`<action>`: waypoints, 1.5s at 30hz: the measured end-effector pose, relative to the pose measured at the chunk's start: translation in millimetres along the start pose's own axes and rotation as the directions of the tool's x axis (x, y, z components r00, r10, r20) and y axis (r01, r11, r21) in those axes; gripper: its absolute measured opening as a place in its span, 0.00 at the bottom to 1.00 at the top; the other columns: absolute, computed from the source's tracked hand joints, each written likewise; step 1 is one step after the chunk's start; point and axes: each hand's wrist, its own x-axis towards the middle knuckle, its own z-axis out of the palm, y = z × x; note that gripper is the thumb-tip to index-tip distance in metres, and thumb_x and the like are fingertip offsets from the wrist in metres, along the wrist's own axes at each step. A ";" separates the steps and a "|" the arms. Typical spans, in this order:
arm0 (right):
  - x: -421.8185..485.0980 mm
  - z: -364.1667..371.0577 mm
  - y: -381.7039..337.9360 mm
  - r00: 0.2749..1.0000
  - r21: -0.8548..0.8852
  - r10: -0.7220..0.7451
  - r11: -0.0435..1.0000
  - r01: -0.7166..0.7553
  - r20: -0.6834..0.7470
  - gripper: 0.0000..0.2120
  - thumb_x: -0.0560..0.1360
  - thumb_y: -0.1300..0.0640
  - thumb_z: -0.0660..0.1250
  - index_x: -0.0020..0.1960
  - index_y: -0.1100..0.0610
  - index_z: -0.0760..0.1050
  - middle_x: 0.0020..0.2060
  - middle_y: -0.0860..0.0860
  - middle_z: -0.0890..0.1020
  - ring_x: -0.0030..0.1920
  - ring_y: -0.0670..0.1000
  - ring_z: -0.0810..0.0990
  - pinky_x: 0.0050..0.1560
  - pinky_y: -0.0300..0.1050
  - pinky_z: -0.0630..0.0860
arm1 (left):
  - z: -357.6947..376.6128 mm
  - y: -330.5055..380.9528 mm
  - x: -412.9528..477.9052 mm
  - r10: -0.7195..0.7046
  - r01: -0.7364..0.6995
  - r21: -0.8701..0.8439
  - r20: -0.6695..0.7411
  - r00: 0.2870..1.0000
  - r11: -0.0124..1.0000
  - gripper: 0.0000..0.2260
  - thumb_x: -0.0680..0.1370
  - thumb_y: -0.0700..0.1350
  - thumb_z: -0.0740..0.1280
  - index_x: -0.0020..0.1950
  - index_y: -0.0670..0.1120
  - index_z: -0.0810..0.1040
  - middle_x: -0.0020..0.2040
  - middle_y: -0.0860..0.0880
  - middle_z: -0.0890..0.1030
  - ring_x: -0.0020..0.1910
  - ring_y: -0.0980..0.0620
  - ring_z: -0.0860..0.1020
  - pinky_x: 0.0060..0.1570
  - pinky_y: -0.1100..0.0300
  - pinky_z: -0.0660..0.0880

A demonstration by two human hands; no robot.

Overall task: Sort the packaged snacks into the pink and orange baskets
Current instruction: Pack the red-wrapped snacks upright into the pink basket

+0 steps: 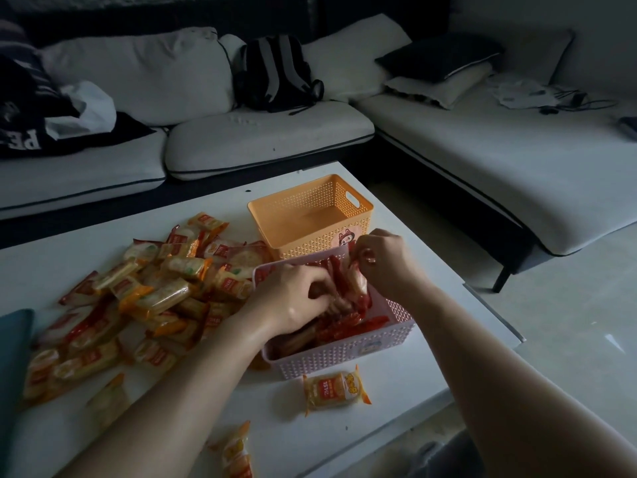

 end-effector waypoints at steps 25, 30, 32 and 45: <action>-8.0 -46.5 -39.5 0.932 0.672 0.168 0.654 -0.348 0.320 0.09 0.83 0.58 0.62 0.57 0.56 0.80 0.54 0.53 0.83 0.53 0.56 0.82 0.57 0.59 0.80 | -46.1 4.3 -17.3 -0.313 0.111 -0.626 -0.221 0.924 0.772 0.04 0.77 0.41 0.74 0.46 0.50 0.83 0.42 0.51 0.87 0.44 0.48 0.84 0.45 0.52 0.78; -8.2 -59.8 -31.3 0.980 0.431 0.150 0.881 -0.194 0.134 0.08 0.79 0.58 0.69 0.55 0.48 0.82 0.48 0.44 0.82 0.50 0.46 0.82 0.46 0.39 0.79 | -25.6 27.0 18.2 -0.345 0.079 -0.783 -0.180 0.921 0.617 0.04 0.79 0.38 0.71 0.50 0.47 0.82 0.45 0.47 0.86 0.43 0.49 0.83 0.42 0.57 0.81; -6.6 -64.0 -17.0 0.953 0.321 0.300 0.900 -0.295 0.034 0.08 0.78 0.58 0.69 0.57 0.53 0.82 0.46 0.46 0.82 0.43 0.44 0.81 0.37 0.35 0.78 | -11.7 28.8 35.4 -0.315 0.067 -0.594 -0.324 0.892 0.802 0.04 0.80 0.40 0.70 0.51 0.48 0.81 0.49 0.50 0.86 0.45 0.52 0.84 0.44 0.59 0.81; -3.9 -26.8 -5.0 0.935 -0.236 0.343 0.905 -0.354 -0.086 0.11 0.79 0.48 0.68 0.47 0.57 0.79 0.36 0.53 0.80 0.32 0.52 0.80 0.32 0.47 0.81 | 45.7 34.3 71.4 -0.019 0.025 0.505 -0.017 1.000 0.863 0.20 0.74 0.60 0.72 0.63 0.56 0.77 0.66 0.48 0.74 0.67 0.43 0.71 0.65 0.47 0.70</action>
